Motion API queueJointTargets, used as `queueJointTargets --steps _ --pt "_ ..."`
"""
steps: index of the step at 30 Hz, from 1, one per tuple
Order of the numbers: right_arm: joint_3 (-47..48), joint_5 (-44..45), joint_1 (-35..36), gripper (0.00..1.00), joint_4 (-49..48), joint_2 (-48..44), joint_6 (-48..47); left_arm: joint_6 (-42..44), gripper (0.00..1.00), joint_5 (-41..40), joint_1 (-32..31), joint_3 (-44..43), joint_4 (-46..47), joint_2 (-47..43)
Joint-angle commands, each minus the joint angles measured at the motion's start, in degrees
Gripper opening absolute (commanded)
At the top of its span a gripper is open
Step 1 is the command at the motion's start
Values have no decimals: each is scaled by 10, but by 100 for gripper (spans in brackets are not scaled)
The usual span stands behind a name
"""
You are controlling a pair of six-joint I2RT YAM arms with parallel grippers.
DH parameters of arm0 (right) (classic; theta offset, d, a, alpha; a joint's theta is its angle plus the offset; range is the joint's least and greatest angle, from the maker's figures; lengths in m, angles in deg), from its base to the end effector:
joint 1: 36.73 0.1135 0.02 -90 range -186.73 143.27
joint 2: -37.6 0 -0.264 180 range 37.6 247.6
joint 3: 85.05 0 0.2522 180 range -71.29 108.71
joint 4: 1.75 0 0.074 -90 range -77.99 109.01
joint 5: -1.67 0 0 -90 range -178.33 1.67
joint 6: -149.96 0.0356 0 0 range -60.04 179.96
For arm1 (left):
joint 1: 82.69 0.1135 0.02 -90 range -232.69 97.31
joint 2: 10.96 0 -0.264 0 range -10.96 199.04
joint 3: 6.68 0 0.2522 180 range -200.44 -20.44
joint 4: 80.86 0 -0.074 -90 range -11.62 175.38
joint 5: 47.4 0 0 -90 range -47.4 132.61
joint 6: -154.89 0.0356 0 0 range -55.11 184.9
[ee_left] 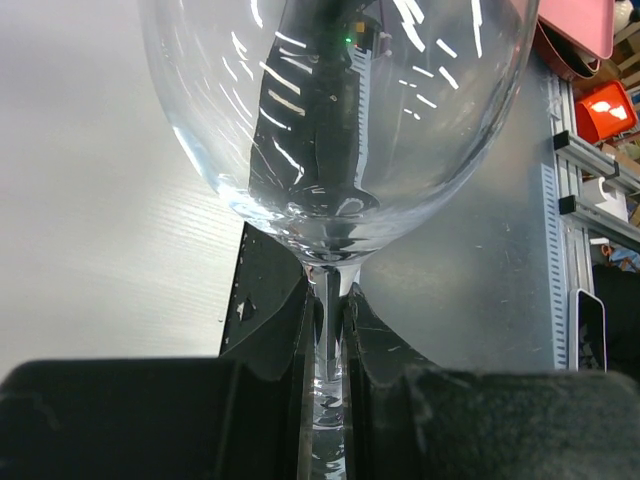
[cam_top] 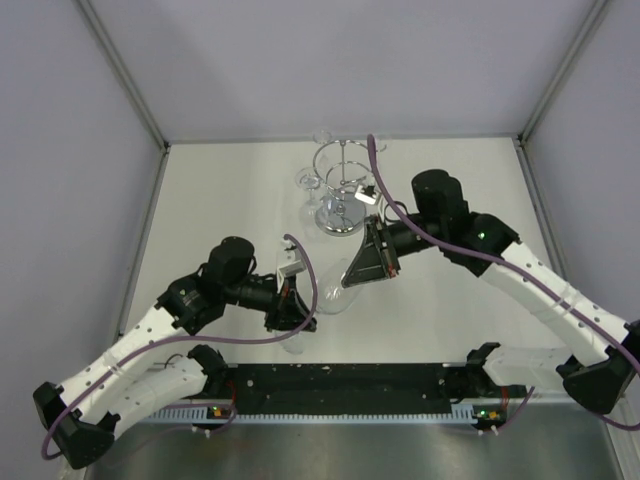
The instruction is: Take the wine glass off the wine glass rack
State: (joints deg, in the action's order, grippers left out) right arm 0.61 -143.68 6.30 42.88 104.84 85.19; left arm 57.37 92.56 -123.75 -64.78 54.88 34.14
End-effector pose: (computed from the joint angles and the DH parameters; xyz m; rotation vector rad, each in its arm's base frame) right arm 0.1567 0.1863 0.3950 -1.0216 2.0071 1.6770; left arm 0.1044 -0.1271 0.3069 1.1582 1.8929 -1.4084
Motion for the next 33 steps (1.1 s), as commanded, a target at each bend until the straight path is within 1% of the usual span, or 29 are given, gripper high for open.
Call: queueJointTargets --steps 1,3,4,5,9,10,13,18,22,24,26,29,33 --pt "-11 -9 13 0 -10 -17 -10 2 0 2 0 -25 53 -12" --pt "-17 -5 13 0 -12 -23 -11 1 0 -2 0 -29 53 -6" --pt "-18 -5 14 0 -14 -26 -10 -1 2 -10 0 -30 53 -1" --pt "-22 -5 13 0 -20 -29 -5 -5 5 -18 0 -32 53 2" --pt "-38 6 12 0 -50 -42 13 -7 31 -36 0 -37 58 6" --pt "-40 9 12 0 -59 -47 19 -11 36 -36 0 -36 63 6" --pt "-44 21 12 0 -71 -55 24 -16 46 -35 0 -29 78 5" --pt "-40 40 12 0 -68 -59 22 -19 49 -37 0 -21 86 11" --pt "-28 91 -4 0 -21 -58 -4 -19 49 -76 0 -21 83 11" --pt "-23 118 -21 0 5 -58 -18 -19 49 -129 0 -23 73 10" --pt "-26 137 -52 0 19 -56 -26 -20 49 -196 0 -29 62 6" --pt "-26 158 -97 0 31 -47 -34 -22 52 -286 -1 -41 39 1" --pt "-3 223 -125 0 58 -19 -55 -26 58 -375 0 -49 21 -13"
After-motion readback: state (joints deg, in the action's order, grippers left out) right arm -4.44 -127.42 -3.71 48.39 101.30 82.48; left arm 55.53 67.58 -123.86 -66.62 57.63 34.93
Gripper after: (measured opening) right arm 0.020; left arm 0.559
